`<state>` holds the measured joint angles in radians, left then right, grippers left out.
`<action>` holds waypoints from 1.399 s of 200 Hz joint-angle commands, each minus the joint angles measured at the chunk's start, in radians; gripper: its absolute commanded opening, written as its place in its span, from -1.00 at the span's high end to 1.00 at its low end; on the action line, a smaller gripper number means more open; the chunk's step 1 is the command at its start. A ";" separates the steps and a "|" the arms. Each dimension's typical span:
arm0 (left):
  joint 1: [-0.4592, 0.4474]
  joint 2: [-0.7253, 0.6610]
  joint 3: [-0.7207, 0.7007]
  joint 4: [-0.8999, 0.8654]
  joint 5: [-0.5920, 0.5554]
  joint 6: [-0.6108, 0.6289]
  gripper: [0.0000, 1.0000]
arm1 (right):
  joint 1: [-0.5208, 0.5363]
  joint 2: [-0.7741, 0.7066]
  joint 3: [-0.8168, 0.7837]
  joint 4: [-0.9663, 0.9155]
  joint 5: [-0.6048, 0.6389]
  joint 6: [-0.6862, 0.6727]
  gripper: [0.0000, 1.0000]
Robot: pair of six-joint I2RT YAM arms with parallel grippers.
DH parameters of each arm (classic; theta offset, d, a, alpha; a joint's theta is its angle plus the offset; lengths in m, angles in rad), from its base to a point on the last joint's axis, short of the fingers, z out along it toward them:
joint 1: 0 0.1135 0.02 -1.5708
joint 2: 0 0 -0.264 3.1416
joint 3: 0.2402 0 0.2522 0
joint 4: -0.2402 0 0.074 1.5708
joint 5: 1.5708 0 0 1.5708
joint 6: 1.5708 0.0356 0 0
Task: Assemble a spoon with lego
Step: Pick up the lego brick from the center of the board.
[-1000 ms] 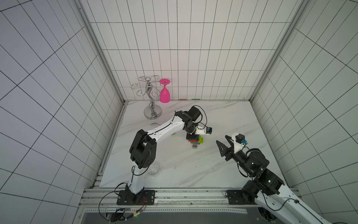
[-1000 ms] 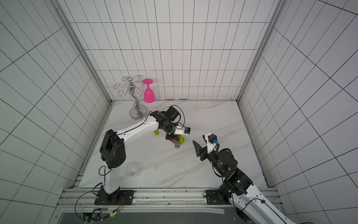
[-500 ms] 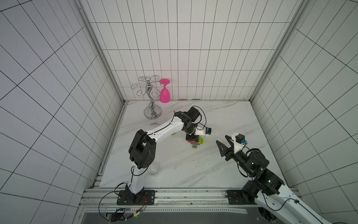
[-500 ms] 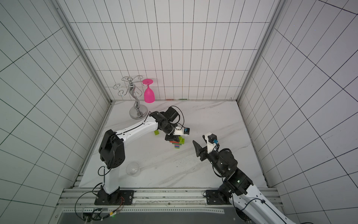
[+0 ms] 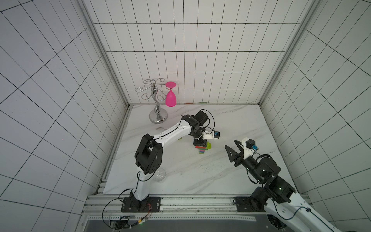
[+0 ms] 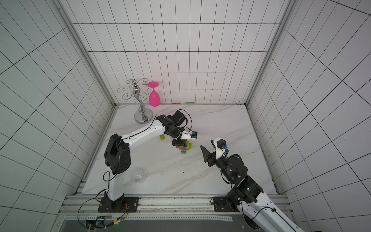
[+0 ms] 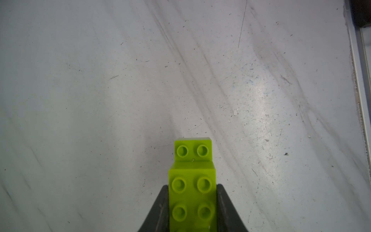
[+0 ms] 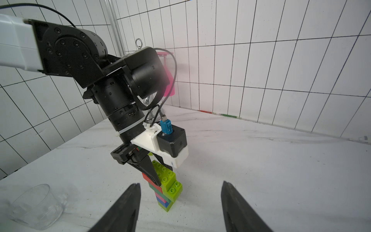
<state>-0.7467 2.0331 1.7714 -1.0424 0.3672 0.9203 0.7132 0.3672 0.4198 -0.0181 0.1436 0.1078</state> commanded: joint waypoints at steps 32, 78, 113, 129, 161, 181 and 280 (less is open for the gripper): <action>-0.035 0.119 -0.126 -0.093 -0.130 -0.068 0.72 | -0.007 -0.014 -0.019 0.000 0.021 0.001 -0.33; -0.031 0.106 -0.193 -0.076 -0.168 -0.115 0.74 | -0.007 -0.025 -0.018 -0.004 0.022 0.002 -0.33; -0.020 0.085 -0.240 -0.057 -0.143 -0.143 0.74 | -0.007 -0.031 -0.018 -0.006 0.024 0.003 -0.33; -0.016 0.098 -0.228 -0.087 -0.137 -0.156 0.75 | -0.006 -0.031 -0.018 -0.006 0.024 0.004 -0.34; -0.016 0.105 -0.220 -0.106 -0.121 -0.178 0.75 | -0.007 -0.038 -0.018 -0.008 0.025 0.004 -0.34; -0.016 0.104 -0.233 -0.087 -0.112 -0.194 0.75 | -0.007 -0.042 -0.018 -0.009 0.030 0.005 -0.34; -0.037 0.096 -0.382 0.065 -0.096 -0.292 0.77 | -0.006 -0.045 -0.015 -0.014 0.039 0.009 -0.34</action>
<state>-0.7662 1.9450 1.5410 -0.7475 0.3744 0.6670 0.7132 0.3336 0.4198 -0.0296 0.1669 0.1081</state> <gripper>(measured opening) 0.307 0.669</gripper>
